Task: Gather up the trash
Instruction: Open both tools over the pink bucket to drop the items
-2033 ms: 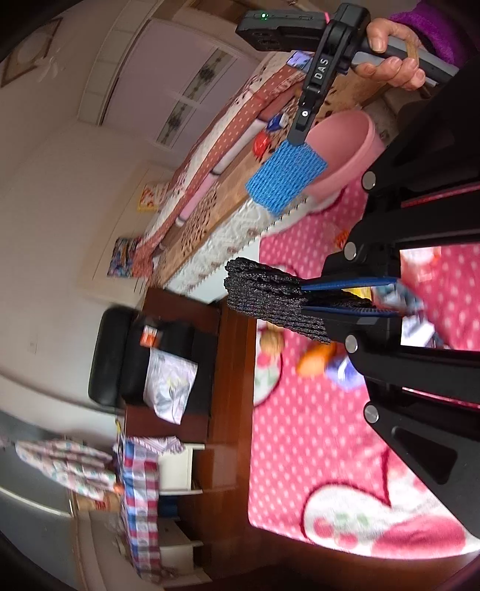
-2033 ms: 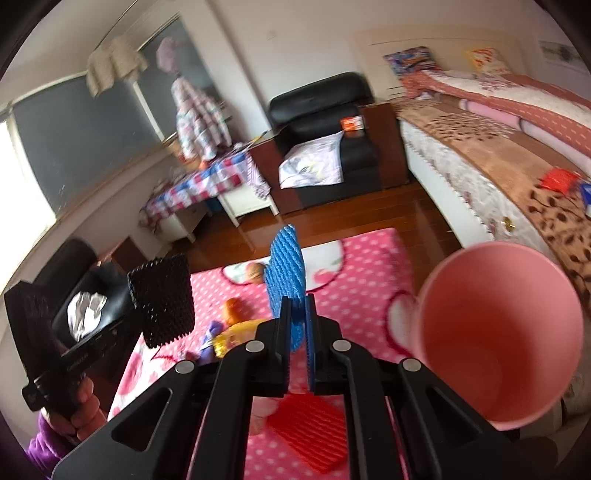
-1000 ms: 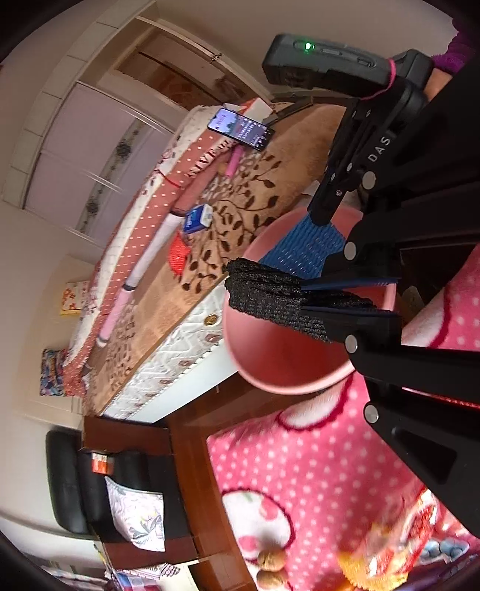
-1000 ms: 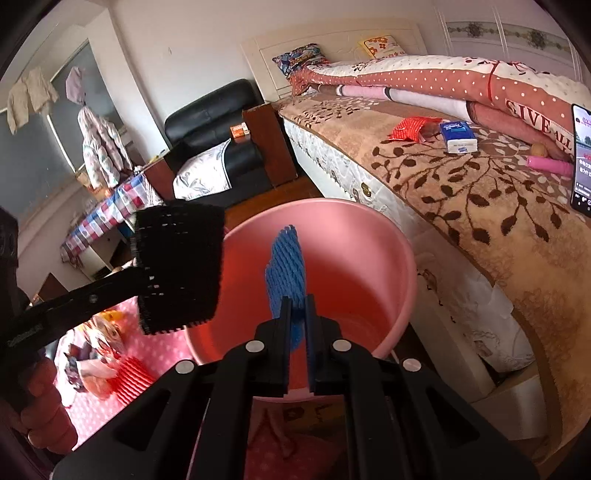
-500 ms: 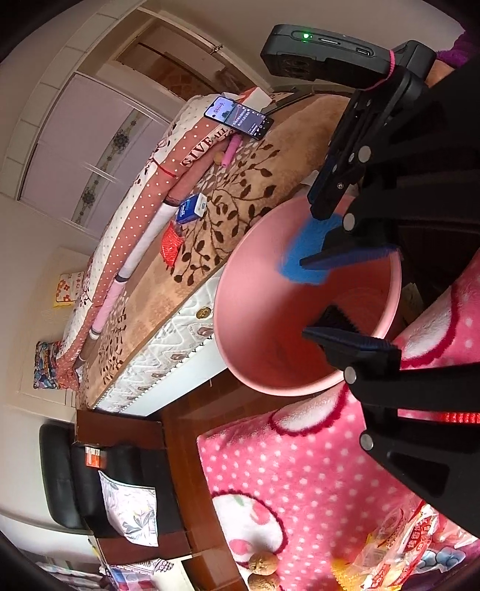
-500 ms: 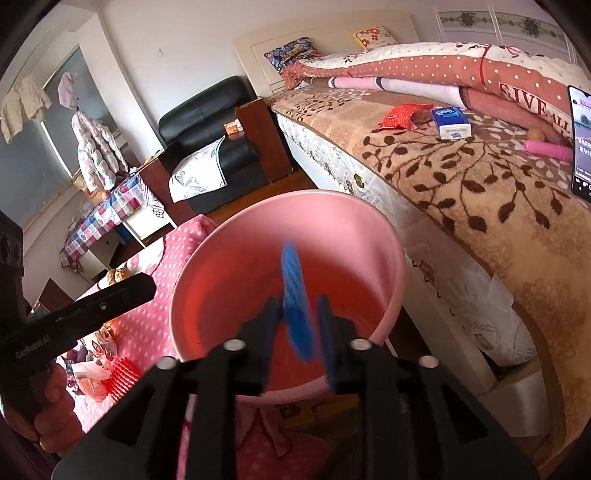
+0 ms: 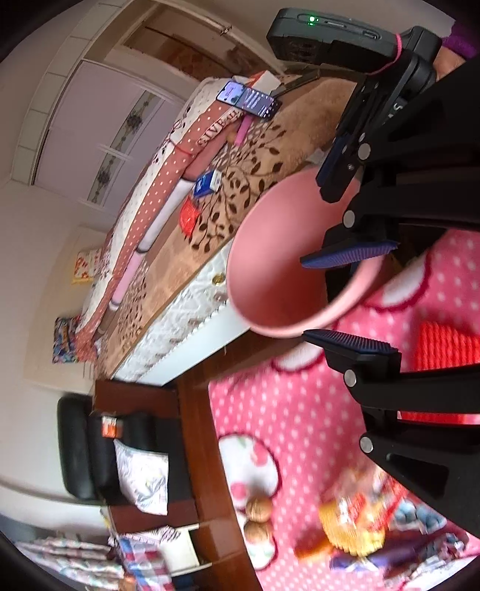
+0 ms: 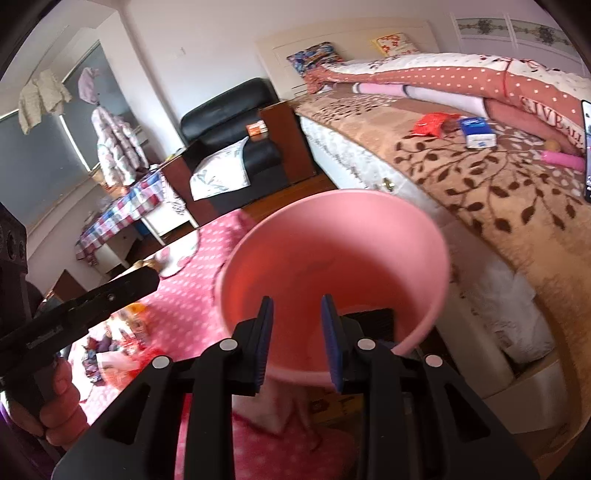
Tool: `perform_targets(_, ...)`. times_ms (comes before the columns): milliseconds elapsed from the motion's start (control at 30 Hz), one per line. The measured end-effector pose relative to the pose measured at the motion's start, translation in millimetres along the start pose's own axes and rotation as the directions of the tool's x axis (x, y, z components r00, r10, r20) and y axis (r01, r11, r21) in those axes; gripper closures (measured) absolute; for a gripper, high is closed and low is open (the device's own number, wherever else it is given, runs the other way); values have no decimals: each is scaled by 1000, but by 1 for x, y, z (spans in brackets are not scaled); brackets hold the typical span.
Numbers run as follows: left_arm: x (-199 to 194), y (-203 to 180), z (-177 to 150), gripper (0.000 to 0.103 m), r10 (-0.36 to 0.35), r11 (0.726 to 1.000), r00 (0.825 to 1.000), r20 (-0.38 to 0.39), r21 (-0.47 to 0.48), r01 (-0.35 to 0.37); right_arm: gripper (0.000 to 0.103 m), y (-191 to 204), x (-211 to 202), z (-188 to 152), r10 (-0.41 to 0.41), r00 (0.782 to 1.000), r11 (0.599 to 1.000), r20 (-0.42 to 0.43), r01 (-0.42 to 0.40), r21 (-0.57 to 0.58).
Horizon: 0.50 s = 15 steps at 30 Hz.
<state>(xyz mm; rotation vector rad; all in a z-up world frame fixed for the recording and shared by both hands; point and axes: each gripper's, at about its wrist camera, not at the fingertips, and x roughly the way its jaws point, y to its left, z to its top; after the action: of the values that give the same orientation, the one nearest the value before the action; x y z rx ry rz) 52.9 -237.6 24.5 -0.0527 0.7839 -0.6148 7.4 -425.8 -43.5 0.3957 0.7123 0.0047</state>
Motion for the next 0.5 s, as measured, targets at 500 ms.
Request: perform_targets(500,-74,58,-55,63,207,978,976,64,-33,-205,76,71,-2,-30,112,993,984,-32,-116,-138)
